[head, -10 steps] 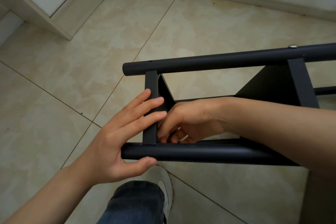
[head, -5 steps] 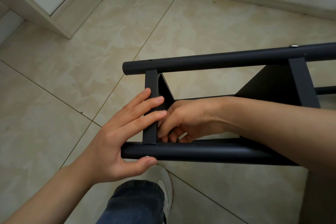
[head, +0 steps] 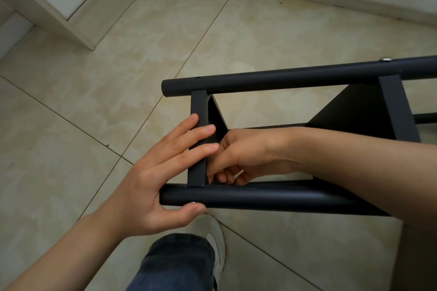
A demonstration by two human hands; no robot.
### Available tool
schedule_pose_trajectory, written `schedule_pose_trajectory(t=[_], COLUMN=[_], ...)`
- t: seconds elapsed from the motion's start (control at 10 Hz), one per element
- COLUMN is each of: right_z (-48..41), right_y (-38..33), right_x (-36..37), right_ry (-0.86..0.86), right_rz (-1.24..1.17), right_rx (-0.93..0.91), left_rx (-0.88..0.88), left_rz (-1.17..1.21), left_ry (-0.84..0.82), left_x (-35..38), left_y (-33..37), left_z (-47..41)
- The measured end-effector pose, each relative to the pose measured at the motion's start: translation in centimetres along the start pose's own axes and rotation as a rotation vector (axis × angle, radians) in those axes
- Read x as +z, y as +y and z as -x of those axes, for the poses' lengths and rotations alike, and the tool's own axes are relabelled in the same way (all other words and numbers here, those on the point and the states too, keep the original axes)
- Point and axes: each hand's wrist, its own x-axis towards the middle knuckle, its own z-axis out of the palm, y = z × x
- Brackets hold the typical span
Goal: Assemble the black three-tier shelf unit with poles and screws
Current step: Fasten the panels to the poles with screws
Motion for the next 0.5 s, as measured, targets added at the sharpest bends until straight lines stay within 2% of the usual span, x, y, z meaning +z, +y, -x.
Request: schedule_pose_trajectory(t=[0.5], right_z=[0.12], right_y=[-0.06], right_x=[0.05], right_ry=[-0.026], right_rz=[-0.026], right_rx=[0.049], left_rx=[0.005], left_rz=[0.005], left_ry=[0.008], left_x=[0.17], left_y=[0.01], left_z=[-0.01])
